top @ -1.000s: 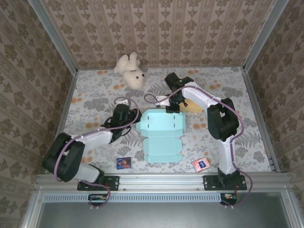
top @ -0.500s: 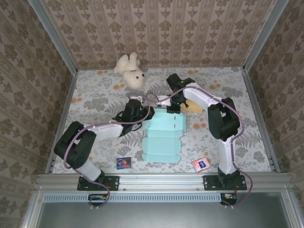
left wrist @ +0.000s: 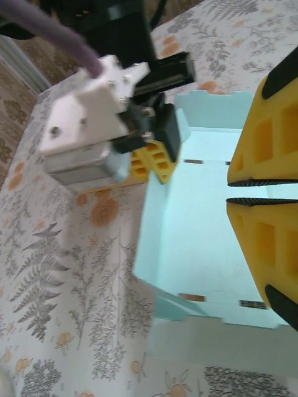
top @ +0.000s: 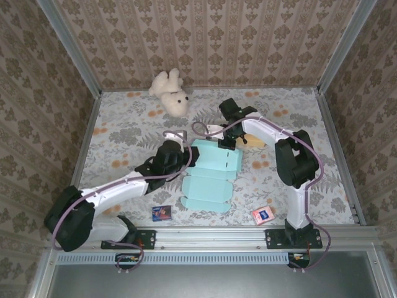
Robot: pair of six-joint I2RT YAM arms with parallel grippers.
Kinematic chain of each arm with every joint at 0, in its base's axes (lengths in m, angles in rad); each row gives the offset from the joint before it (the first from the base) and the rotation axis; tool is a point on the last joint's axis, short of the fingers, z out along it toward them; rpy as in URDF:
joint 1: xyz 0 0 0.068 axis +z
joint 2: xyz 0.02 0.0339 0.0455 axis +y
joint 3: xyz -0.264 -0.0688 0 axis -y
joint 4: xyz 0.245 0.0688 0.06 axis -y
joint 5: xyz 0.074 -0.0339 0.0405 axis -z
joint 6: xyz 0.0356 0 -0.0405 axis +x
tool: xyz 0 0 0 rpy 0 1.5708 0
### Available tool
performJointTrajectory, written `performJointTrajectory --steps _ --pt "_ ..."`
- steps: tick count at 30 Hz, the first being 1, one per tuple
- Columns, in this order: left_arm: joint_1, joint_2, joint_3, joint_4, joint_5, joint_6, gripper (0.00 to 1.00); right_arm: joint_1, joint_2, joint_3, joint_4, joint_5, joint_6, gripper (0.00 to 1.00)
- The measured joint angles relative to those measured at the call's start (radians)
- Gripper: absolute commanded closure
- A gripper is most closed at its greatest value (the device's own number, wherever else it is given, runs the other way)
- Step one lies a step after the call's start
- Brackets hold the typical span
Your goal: Fold the paper box
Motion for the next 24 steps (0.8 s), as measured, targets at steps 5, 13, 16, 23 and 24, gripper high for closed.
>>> performJointTrajectory --steps 5,13,16,23,24 --pt "-0.003 0.051 -0.042 -0.02 0.0 0.0 0.85 0.0 -0.034 -0.042 0.03 0.013 0.026 1.0" --pt "-0.004 0.108 -0.05 0.016 0.031 -0.01 0.85 0.002 -0.065 -0.114 0.061 0.017 0.042 1.0" --pt "-0.006 0.154 -0.049 0.053 0.046 -0.023 0.86 0.002 -0.065 -0.123 0.075 0.018 0.046 1.0" --pt "-0.003 0.23 -0.049 0.058 0.035 -0.053 0.87 0.002 -0.068 -0.136 0.092 0.017 0.053 1.0" --pt "0.003 0.225 -0.049 0.058 0.025 -0.056 0.87 0.002 -0.069 -0.138 0.094 0.017 0.053 1.0"
